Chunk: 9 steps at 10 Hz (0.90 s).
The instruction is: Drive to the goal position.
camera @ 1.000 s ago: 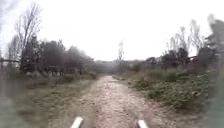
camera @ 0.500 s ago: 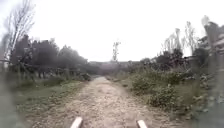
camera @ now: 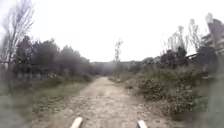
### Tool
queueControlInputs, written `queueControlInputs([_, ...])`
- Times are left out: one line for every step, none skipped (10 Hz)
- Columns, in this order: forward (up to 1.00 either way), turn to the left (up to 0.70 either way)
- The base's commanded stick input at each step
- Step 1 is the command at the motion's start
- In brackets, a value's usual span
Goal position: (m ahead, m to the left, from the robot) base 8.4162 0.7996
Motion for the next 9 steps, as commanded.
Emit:
queueControlInputs([1.00,0.00])
queueControlInputs([1.00,0.00])
queueControlInputs([1.00,0.00])
queueControlInputs([1.00,0.00])
queueControlInputs([1.00,0.00])
queueControlInputs([1.00,0.00])
queueControlInputs([1.00,0.00])
queueControlInputs([1.00,0.00])
queueControlInputs([1.00,0.00])
